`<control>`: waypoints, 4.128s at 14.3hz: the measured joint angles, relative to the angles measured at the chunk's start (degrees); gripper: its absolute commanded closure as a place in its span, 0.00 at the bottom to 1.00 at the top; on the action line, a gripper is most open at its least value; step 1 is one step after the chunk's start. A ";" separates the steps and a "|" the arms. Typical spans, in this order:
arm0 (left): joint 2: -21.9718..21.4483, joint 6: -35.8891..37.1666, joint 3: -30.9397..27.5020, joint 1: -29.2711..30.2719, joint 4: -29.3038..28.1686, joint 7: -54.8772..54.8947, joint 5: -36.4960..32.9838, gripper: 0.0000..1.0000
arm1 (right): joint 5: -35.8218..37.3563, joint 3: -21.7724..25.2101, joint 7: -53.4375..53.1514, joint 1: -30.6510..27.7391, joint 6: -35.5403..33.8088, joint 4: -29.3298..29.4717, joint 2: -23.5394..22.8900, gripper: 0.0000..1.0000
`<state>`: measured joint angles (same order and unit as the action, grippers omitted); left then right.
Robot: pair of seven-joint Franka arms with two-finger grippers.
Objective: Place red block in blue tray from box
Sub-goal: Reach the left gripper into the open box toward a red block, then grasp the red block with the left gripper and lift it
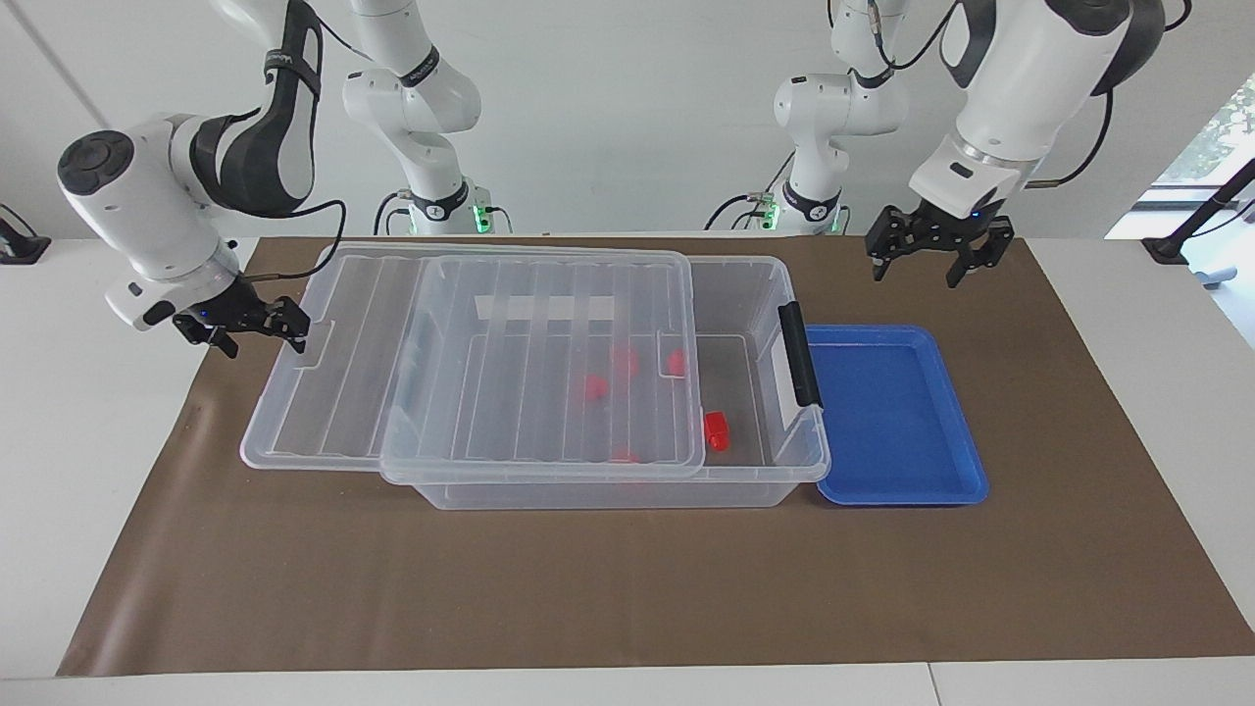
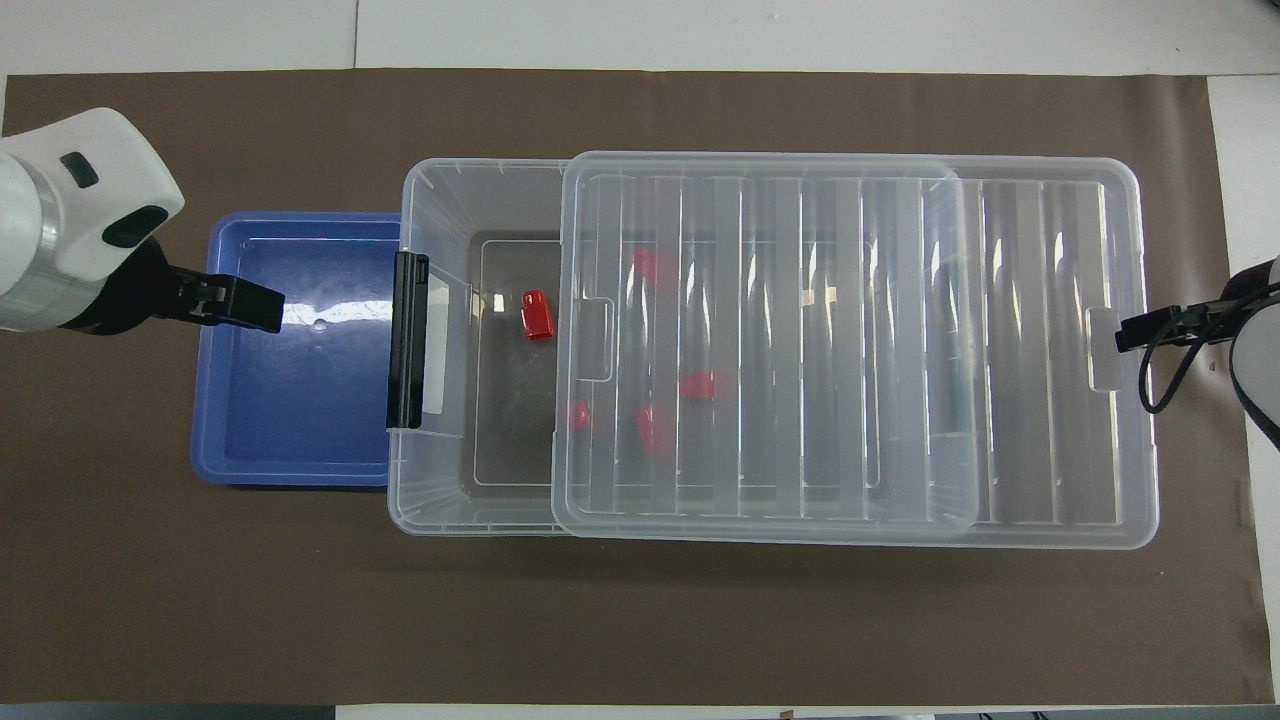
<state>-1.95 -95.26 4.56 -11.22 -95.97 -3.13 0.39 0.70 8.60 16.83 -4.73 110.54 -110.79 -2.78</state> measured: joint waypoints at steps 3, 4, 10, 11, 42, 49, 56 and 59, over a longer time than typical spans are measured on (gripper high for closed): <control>-0.37 -2.90 0.16 -5.59 -2.54 -7.18 0.00 0.00 | 0.00 1.16 2.12 -0.01 0.00 0.00 0.00 0.00; -0.37 -4.69 0.19 -7.17 -3.74 -9.20 0.00 0.00 | 0.00 1.48 2.72 -0.01 0.01 0.00 0.00 0.00; 1.60 -14.46 0.25 -12.21 -9.77 -17.87 0.00 0.03 | 0.00 2.22 3.54 -0.01 0.05 0.03 0.04 0.00; 2.79 -15.99 0.27 -12.97 -10.05 -19.29 0.00 0.03 | 0.00 2.35 3.87 -0.02 0.05 0.03 0.04 0.00; 22.51 -44.68 0.09 -15.86 -15.43 -26.26 -0.04 1.00 | -0.01 -7.43 -9.31 0.17 -23.92 21.44 -0.75 0.00; 21.63 -44.45 -0.62 -15.41 -15.09 -26.37 -1.36 1.00 | -0.01 -7.70 -10.45 0.03 -28.02 23.69 -0.63 0.00; 7.96 -27.82 -0.91 -14.99 -14.17 -26.50 -1.44 1.00 | 0.04 -7.40 -10.47 0.02 -28.02 23.69 -0.63 0.00; 2.36 -22.87 -1.05 -13.10 -14.11 -26.41 -1.65 1.00 | 0.06 -5.76 -9.11 -0.01 -27.25 23.69 -0.63 0.83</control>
<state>0.41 -118.13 3.51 -24.32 -110.07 -29.55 -1.27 0.76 2.84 7.71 -4.74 83.29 -87.10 -3.41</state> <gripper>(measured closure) 0.661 0.070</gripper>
